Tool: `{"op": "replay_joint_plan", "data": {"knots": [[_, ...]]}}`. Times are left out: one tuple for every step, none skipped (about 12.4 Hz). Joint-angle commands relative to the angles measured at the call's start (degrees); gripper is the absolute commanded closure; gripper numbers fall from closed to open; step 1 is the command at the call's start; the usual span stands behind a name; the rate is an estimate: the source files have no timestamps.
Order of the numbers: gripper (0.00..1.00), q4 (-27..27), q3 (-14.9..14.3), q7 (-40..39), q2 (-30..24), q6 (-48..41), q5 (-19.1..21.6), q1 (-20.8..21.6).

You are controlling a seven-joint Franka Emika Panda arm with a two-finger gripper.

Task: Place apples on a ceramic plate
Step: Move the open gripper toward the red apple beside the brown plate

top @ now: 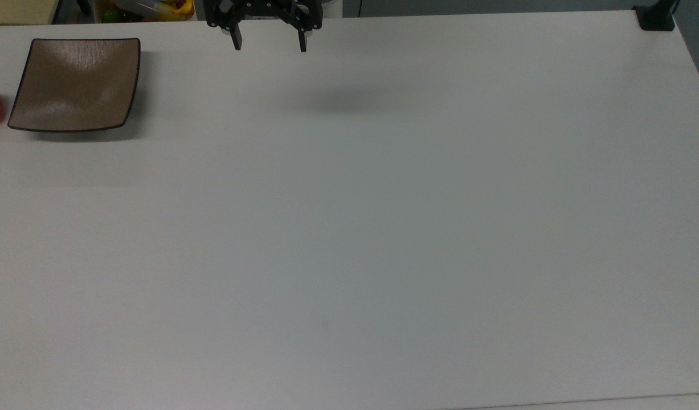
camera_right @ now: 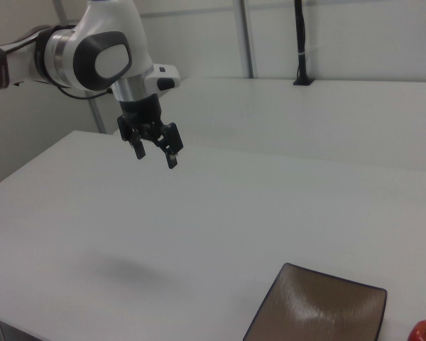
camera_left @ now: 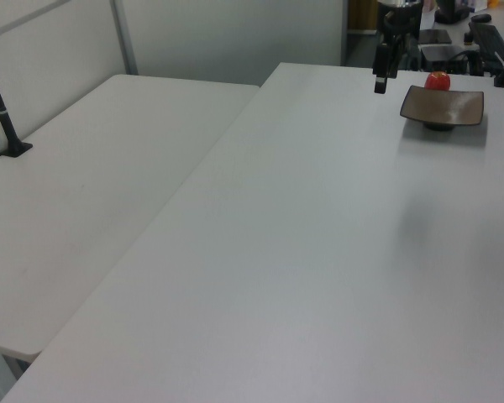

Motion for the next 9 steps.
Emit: {"op": "replay_joint_plan", "data": {"knots": [[0.0,-2.65,-0.31,-2.72,-2.4,-1.96,-0.57,-0.18],[0.0,-2.66,-0.4,-2.66,-2.41,-2.42,-0.58,-0.79],[0.0,-2.66,-0.4,-2.66,-2.41,-2.95,-0.58,-0.89],[0.0,-2.66,-0.4,-2.66,-2.41,-2.95,-0.58,-0.98],[0.0,-2.48,-0.4,-2.57,-2.5,-2.95,-0.58,-1.32],[0.0,-2.31,-0.4,-2.57,-2.5,-2.86,-0.58,-2.02],[0.0,-2.13,-0.84,-2.4,-2.5,-2.6,-0.49,-2.9],[0.0,-1.17,-1.8,-2.31,-2.41,-2.43,-0.49,-3.78],[0.0,-0.9,-2.68,-2.31,-2.32,-1.9,-0.49,-4.4]]}}
